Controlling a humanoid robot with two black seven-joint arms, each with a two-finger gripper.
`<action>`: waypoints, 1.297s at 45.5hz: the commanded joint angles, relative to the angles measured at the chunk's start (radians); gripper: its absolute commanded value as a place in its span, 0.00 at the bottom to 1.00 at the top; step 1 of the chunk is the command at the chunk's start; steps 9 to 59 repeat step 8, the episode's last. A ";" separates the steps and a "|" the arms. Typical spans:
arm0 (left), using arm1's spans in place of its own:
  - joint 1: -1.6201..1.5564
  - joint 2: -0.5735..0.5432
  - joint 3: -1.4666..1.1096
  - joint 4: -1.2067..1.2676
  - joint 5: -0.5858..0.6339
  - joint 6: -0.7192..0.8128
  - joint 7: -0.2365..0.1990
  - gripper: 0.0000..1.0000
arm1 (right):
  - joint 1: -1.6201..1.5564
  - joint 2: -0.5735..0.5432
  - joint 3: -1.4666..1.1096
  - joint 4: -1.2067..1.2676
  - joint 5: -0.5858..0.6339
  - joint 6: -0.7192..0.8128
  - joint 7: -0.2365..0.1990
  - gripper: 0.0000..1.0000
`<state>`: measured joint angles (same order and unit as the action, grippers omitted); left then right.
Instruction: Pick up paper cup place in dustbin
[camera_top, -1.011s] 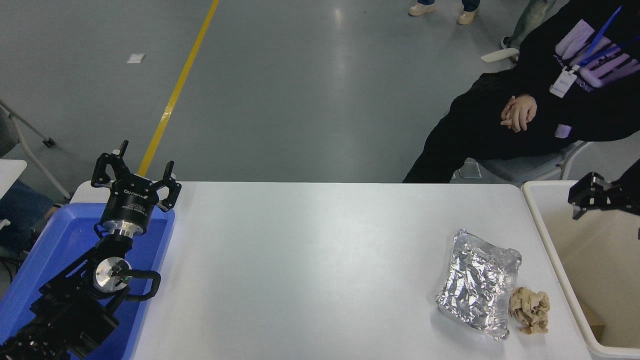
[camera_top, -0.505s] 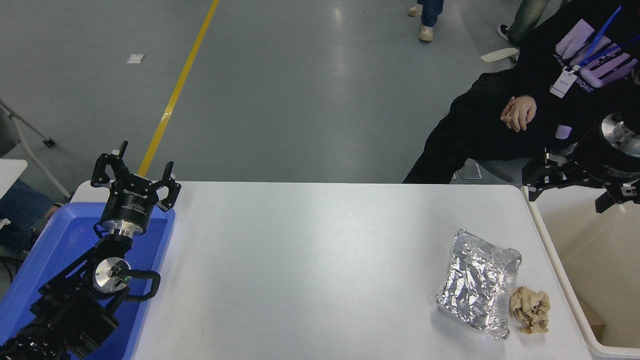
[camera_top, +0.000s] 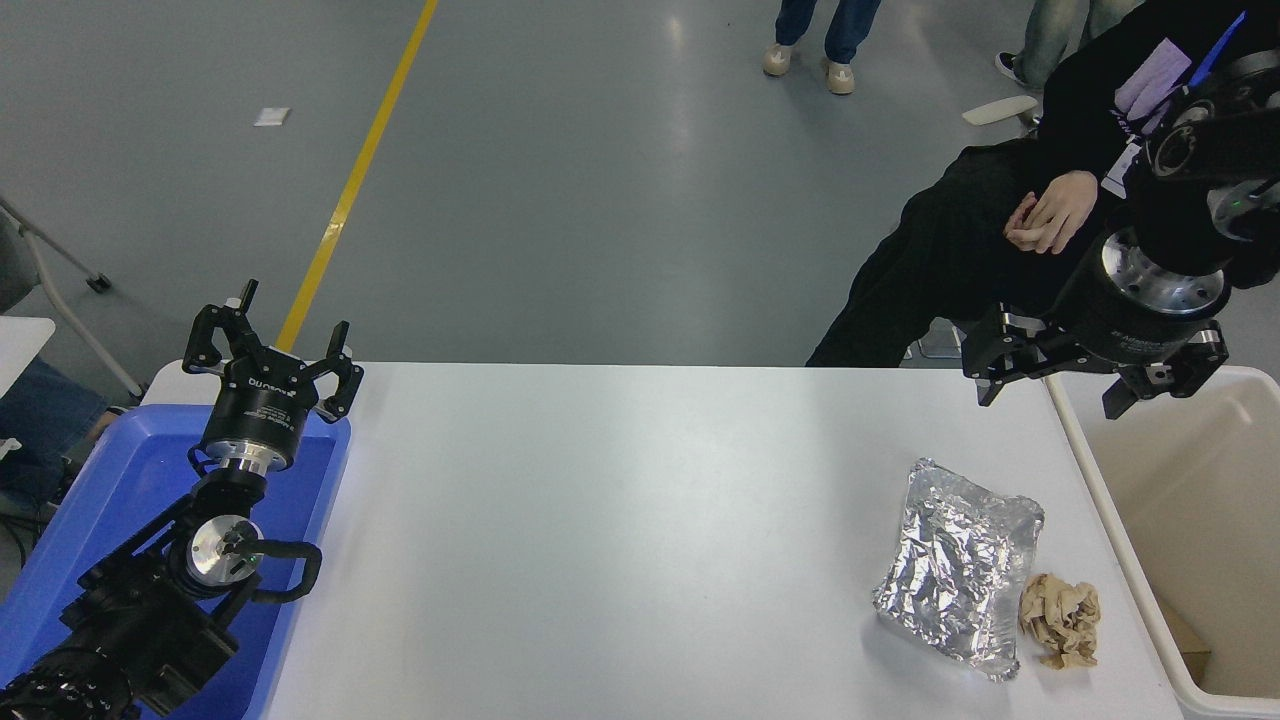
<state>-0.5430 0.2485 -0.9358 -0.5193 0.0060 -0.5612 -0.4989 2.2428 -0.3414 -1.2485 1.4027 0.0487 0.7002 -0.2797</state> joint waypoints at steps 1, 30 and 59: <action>0.000 0.000 0.000 0.001 0.000 0.000 0.000 0.98 | 0.049 -0.010 0.000 0.001 0.003 0.012 0.001 1.00; 0.000 0.000 0.000 -0.001 0.000 0.000 0.000 0.98 | 0.089 -0.022 0.001 0.002 0.005 0.022 0.001 1.00; 0.000 0.000 0.000 -0.001 0.000 0.000 0.000 0.98 | 0.089 -0.022 0.001 0.002 0.005 0.022 0.001 1.00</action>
